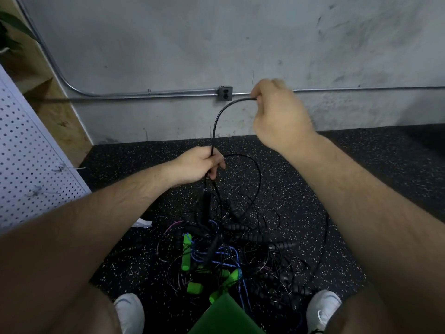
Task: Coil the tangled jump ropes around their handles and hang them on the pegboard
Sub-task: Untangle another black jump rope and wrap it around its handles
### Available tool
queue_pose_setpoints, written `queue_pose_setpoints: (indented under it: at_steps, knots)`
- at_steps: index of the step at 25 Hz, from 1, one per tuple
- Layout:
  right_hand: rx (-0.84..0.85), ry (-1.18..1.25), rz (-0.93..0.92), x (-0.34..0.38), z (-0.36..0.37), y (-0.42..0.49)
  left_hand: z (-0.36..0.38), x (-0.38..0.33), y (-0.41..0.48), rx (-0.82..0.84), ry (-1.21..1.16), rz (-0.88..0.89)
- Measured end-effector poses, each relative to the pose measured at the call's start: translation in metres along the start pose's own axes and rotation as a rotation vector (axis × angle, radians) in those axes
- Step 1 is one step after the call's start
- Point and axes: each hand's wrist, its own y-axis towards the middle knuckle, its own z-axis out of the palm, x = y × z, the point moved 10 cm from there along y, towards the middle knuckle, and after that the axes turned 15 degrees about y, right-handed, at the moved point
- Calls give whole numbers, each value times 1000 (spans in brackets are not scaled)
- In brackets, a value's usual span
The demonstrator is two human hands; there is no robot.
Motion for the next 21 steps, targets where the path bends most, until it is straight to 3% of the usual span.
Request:
queue_pose_setpoints:
  at_steps: [3, 7, 12, 15, 19, 21]
  knots:
    - [228, -43, 86, -12, 34, -18, -5, -1, 2, 0, -9, 4]
    - [500, 154, 132, -13, 78, -37, -8, -18, 1, -23, -53, 46]
    - [531, 115, 112, -13, 88, -38, -9, -26, 0, -19, -49, 69]
    - [427, 121, 39, 0, 74, -28, -8, -23, -2, -6, 8, 75]
    - [-117, 264, 99, -7, -1, -10, -9, -10, -2, -17, 38, 40]
    - [-203, 253, 141, -14, -21, -9, -15, -6, -1, -30, 22, 29]
